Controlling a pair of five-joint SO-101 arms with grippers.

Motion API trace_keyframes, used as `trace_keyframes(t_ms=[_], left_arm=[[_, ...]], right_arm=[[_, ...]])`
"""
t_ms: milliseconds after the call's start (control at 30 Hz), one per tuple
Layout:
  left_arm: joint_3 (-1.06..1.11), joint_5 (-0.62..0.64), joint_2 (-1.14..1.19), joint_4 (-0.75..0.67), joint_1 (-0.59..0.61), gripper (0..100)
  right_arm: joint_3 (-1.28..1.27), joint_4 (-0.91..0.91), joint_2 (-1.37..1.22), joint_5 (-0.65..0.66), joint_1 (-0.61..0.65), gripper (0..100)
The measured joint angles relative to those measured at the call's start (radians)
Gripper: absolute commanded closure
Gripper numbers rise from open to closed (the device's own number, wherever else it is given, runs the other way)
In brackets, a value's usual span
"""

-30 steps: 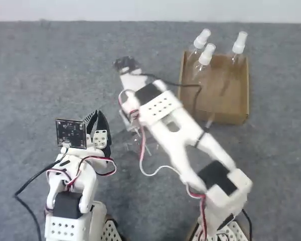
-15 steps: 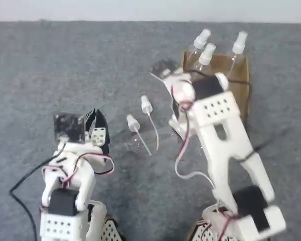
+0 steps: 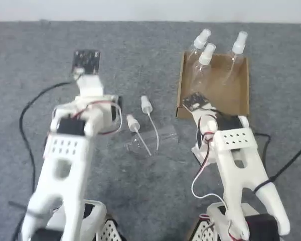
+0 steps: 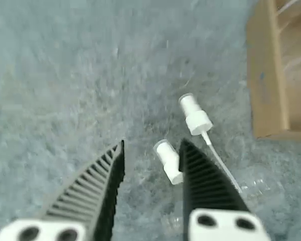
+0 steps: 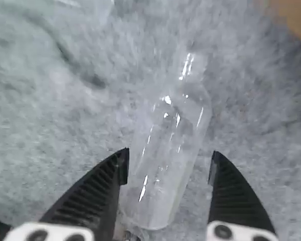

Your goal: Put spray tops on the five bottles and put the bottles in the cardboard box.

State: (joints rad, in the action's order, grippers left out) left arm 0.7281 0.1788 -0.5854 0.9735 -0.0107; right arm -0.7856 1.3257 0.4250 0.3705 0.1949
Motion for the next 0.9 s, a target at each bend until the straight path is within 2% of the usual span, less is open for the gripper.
trace_keyframes(t_ms=[167, 400, 667, 900], left_arm=[[-0.127, 0.061, 0.249, 0.011, -0.002, 79], [-0.325, 0.163, 0.503, 0.129, -0.002, 78], [-0.417, 0.259, 0.712, 0.209, -0.075, 78], [-0.423, 0.301, 0.819, 0.199, -0.078, 78]], right_arm=[[-0.117, -0.133, 0.0, 0.0, -0.038, 78.9], [-0.253, -0.276, 0.0, 0.0, -0.049, 79.5], [-0.301, -0.328, 0.018, 0.002, -0.06, 98.7], [-0.315, -0.368, 0.018, 0.002, -0.123, 99.1]])
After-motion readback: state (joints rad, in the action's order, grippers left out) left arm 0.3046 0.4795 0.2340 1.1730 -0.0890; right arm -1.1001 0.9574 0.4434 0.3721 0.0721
